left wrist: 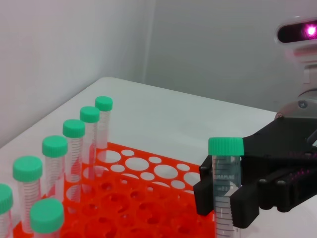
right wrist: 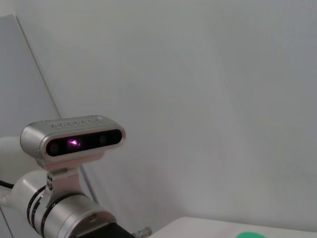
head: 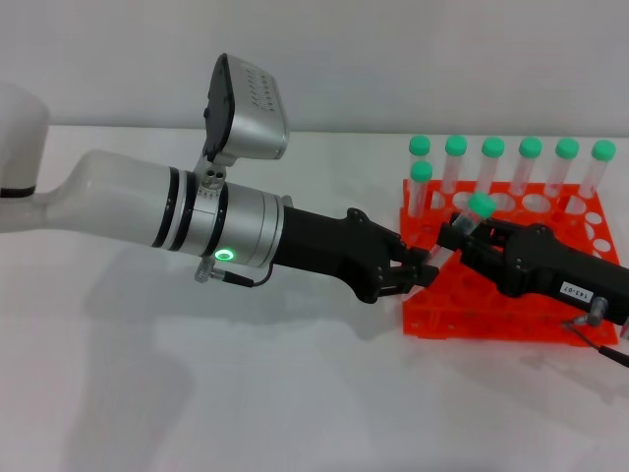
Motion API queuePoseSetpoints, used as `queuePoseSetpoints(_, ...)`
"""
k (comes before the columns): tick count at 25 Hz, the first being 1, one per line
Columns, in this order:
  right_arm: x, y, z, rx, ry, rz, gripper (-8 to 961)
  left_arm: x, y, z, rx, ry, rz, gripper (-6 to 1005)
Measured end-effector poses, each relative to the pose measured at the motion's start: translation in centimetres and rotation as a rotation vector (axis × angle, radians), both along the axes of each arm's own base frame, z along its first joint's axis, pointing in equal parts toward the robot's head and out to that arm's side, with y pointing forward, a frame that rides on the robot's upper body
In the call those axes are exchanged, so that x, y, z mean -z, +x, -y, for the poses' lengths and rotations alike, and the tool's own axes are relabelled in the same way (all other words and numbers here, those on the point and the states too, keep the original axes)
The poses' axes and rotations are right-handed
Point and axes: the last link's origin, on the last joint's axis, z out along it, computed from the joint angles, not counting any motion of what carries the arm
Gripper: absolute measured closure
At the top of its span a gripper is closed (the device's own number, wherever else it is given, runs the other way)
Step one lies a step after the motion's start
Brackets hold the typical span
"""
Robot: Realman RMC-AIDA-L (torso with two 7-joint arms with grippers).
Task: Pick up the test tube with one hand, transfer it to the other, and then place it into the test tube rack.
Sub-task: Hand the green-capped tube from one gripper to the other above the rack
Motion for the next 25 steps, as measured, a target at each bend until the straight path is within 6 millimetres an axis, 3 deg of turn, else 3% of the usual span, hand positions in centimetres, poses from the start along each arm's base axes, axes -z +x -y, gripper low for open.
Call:
queuePoseSetpoints(24, 0.04, 0.04, 0.05, 0.0, 0.007, 0.001, 740, -0.04, 0.01, 0.08, 0.006, -0.001, 0.005, 784)
queuePoseSetpoints(25, 0.04, 0.05, 0.05, 0.0, 0.007, 0.0, 740, -0.03, 0.04, 0.07, 0.007, -0.002, 0.005, 744)
